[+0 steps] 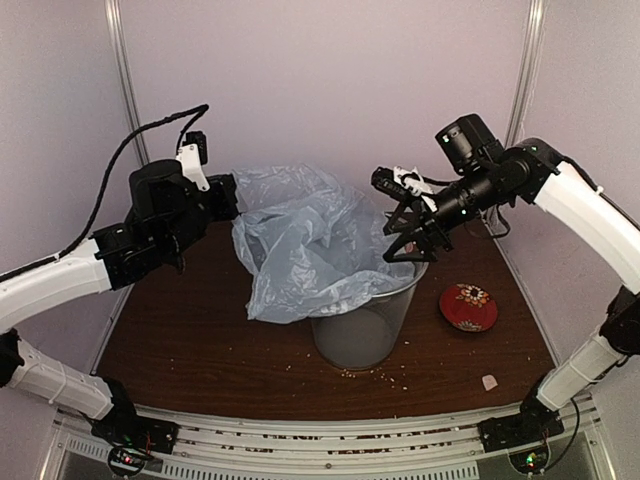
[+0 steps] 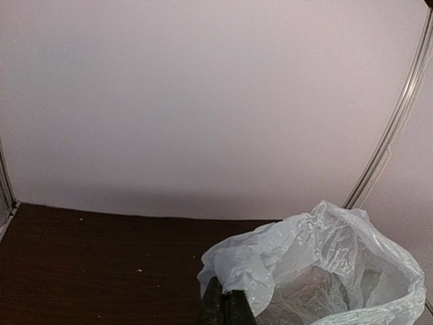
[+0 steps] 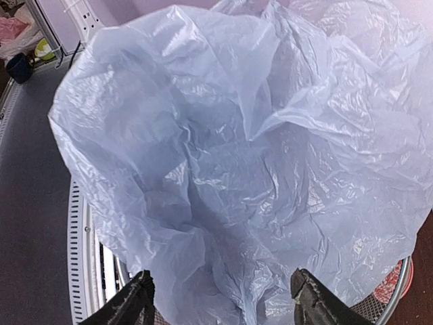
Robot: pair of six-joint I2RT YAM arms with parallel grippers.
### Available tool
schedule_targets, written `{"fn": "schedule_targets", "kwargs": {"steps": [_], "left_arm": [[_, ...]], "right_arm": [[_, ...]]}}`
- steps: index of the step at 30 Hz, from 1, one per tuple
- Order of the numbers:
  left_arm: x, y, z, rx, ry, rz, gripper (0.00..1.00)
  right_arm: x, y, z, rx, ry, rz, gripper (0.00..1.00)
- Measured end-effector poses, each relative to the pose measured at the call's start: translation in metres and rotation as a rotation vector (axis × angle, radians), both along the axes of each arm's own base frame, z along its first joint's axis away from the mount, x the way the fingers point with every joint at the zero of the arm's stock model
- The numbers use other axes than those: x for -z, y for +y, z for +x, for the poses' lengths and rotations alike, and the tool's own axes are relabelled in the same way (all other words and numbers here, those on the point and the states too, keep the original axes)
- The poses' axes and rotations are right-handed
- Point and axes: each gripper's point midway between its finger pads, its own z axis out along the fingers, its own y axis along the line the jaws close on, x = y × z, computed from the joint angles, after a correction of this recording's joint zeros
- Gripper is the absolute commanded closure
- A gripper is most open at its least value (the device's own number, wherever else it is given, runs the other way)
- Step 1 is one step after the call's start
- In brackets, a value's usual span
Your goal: Put the trash bags into the trash bin
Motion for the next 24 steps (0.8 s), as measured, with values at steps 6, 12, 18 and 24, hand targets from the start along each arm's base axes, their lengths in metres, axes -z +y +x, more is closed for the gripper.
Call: {"fn": "schedule_targets", "kwargs": {"steps": [6, 12, 18, 24], "left_arm": [[-0.008, -0.007, 0.001, 0.029, -0.008, -0.011, 1.0], [-0.014, -0.017, 0.0, 0.075, -0.02, -0.029, 1.0], [-0.007, -0.029, 0.003, 0.113, -0.009, -0.035, 1.0], [-0.01, -0.031, 0.004, 0.12, -0.019, -0.046, 1.0]], "right_arm": [[-0.018, -0.002, -0.017, -0.07, -0.033, 0.053, 0.27], [-0.004, -0.002, -0.031, -0.099, -0.029, 0.017, 0.3], [0.018, 0.01, -0.027, -0.105, 0.002, -0.036, 0.35], [0.034, 0.024, -0.026, -0.122, 0.014, -0.077, 0.58]]}}
